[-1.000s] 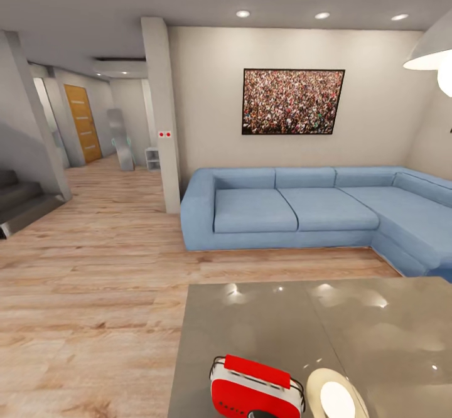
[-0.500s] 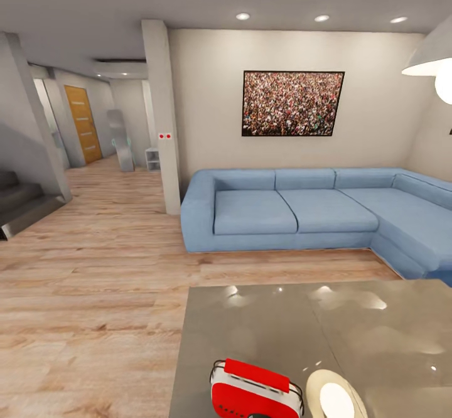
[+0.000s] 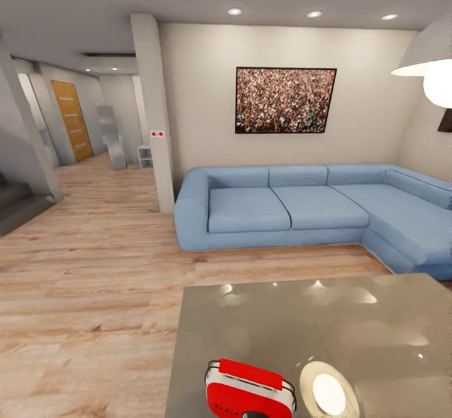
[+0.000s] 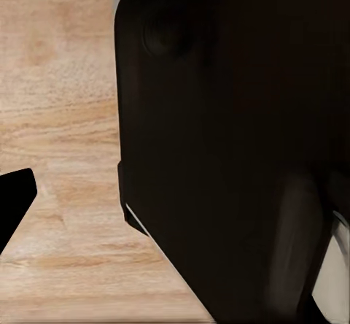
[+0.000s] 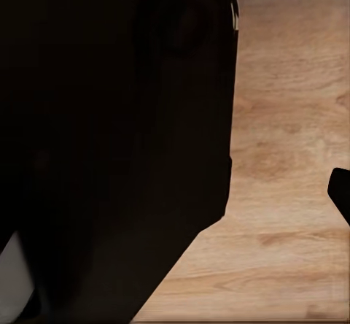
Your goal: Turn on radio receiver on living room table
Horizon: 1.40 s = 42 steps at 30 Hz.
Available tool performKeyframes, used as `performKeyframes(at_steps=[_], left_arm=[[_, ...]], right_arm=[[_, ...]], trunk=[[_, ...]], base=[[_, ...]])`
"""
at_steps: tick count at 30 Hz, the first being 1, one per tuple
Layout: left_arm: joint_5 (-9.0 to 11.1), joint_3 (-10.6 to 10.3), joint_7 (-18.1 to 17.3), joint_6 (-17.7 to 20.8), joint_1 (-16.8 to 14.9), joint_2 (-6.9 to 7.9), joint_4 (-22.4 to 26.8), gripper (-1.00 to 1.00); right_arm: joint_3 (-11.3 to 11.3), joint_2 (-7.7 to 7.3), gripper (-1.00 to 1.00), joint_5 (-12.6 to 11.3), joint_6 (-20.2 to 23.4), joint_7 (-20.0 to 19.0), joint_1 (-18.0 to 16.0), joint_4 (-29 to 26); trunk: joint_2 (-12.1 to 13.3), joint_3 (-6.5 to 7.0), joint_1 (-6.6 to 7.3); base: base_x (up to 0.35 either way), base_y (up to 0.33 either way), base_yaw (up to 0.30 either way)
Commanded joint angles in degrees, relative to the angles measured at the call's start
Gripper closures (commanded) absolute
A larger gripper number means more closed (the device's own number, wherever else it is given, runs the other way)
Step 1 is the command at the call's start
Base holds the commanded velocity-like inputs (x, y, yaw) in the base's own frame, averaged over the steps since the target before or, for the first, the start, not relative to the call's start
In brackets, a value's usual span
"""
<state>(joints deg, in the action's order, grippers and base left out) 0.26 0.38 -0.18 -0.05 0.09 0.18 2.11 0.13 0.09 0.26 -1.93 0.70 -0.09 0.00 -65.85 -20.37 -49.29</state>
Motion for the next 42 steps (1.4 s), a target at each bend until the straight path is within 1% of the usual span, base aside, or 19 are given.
performKeyframes(at_steps=[1,27,37,42], left_arm=[[0.0,-0.01,0.0,-0.01,0.0,0.0,0.0,-1.0],[0.09,0.06,0.0,-0.04,0.0,0.0,0.0,-1.0],[0.09,0.06,0.0,-0.04,0.01,0.0,0.0,-1.0],[0.09,0.06,0.0,-0.04,0.0,0.0,0.0,-1.0]], right_arm=[[0.01,0.0,-1.0,0.0,0.0,0.0,0.0,0.0],[0.05,0.0,-1.0,0.0,0.0,0.0,0.0,0.0],[0.05,-0.07,-1.0,0.0,0.0,0.0,0.0,0.0],[0.05,-0.09,-1.0,0.0,0.0,0.0,0.0,0.0]], trunk=[[0.41,0.09,0.23],[10.84,2.47,5.94],[14.85,3.35,8.13],[14.85,2.88,8.13]], base=[[0.0,0.0,-0.091],[0.0,0.0,-0.091],[0.0,0.0,-0.02],[0.0,0.0,0.006]])
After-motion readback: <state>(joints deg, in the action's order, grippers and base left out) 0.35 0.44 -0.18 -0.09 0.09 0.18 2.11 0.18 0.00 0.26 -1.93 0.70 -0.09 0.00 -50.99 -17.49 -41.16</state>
